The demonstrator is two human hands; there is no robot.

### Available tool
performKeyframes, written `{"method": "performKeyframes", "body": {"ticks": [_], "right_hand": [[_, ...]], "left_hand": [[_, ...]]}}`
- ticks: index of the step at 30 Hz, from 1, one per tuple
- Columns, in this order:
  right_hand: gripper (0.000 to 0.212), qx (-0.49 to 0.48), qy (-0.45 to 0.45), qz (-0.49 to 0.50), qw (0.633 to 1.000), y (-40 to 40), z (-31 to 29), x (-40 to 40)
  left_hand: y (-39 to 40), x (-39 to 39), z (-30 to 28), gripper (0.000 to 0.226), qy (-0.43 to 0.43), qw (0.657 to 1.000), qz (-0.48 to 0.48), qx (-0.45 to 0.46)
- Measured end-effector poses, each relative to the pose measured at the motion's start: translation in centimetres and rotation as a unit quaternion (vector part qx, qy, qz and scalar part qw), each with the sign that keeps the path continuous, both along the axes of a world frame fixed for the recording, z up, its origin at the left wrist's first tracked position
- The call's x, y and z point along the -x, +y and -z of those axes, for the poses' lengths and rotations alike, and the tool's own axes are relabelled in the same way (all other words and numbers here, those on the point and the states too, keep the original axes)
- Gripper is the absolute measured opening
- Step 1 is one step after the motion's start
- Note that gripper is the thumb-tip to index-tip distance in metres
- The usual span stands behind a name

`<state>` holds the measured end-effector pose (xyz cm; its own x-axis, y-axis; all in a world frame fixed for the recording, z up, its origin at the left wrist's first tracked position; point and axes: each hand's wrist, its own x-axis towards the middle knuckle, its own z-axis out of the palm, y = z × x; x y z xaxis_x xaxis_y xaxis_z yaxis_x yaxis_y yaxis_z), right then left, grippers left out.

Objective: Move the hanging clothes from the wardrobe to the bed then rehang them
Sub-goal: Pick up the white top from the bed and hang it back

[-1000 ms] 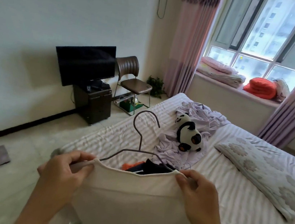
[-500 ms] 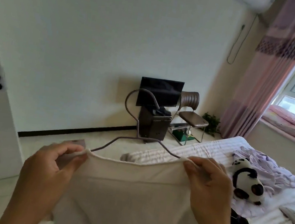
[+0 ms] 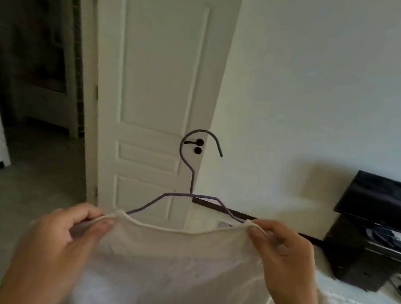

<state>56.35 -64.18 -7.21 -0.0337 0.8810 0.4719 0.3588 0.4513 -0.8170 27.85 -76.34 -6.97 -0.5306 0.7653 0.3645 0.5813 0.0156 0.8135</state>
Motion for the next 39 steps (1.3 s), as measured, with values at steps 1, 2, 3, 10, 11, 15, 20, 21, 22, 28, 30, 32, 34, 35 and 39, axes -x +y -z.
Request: {"method": "performKeyframes", "body": {"ticks": [1,2,3,10,11,15,20,21,22,28,30,32,34,35,39], "right_hand": [[0.012,0.012,0.008,-0.03,0.999,0.5,-0.2,1.9],[0.013,0.023,0.013,-0.061,0.998,1.1,-0.3,3.8],[0.013,0.033,0.012,-0.091,0.995,1.5,-0.5,5.6],[0.023,0.02,-0.028,-0.26,0.965,5.0,-1.5,18.2],[0.026,0.009,-0.032,-0.278,0.96,5.1,-1.6,20.1],[0.027,-0.035,-0.048,-0.356,0.933,4.3,-2.3,27.9],[0.025,-0.049,-0.061,-0.435,0.897,0.4,-2.5,36.9],[0.023,-0.042,-0.062,-0.446,0.892,-0.6,-2.2,38.6],[0.02,-0.035,-0.065,-0.455,0.888,-1.5,-2.0,40.4],[0.013,-0.036,-0.061,-0.483,0.873,-8.4,-1.2,50.4],[0.017,-0.034,-0.06,-0.49,0.869,-10.8,-1.5,53.7],[0.022,-0.035,-0.048,-0.49,0.869,-13.2,-1.9,56.7],[0.023,-0.045,-0.032,-0.494,0.868,-15.2,-2.3,59.5],[0.022,-0.052,-0.027,-0.499,0.865,-16.0,-2.4,61.0],[0.016,-0.056,-0.01,-0.539,0.841,-18.5,-2.4,66.5]], "left_hand": [[-0.8,1.3,0.1,0.003,0.008,1.0,-0.028,0.0],[-1.6,2.5,0.0,0.005,0.018,0.998,-0.056,-0.004],[-2.4,3.4,-0.1,0.008,0.024,0.996,-0.083,-0.006],[-7.1,8.2,-0.8,0.024,0.033,0.96,-0.277,-0.025],[-7.7,8.7,-1.0,0.019,0.026,0.952,-0.304,-0.029],[-10.7,10.7,-1.4,0.014,0.031,0.909,-0.412,-0.051],[-16.1,14.2,-1.2,0.018,0.031,0.866,-0.498,-0.036],[-17.1,15.1,-1.2,0.017,0.034,0.857,-0.512,-0.033],[-18.2,16.0,-1.1,0.015,0.031,0.85,-0.525,-0.032],[-25.3,22.6,-1.9,0.02,0.05,0.823,-0.565,-0.021],[-27.4,24.8,-2.8,0.021,0.061,0.816,-0.575,-0.018],[-29.4,26.9,-3.6,0.02,0.065,0.806,-0.588,-0.018],[-31.3,29.0,-4.1,0.021,0.068,0.796,-0.601,-0.019],[-32.1,30.0,-4.2,0.022,0.068,0.792,-0.607,-0.018],[-34.6,33.7,-4.4,0.022,0.063,0.772,-0.632,-0.023]]}}
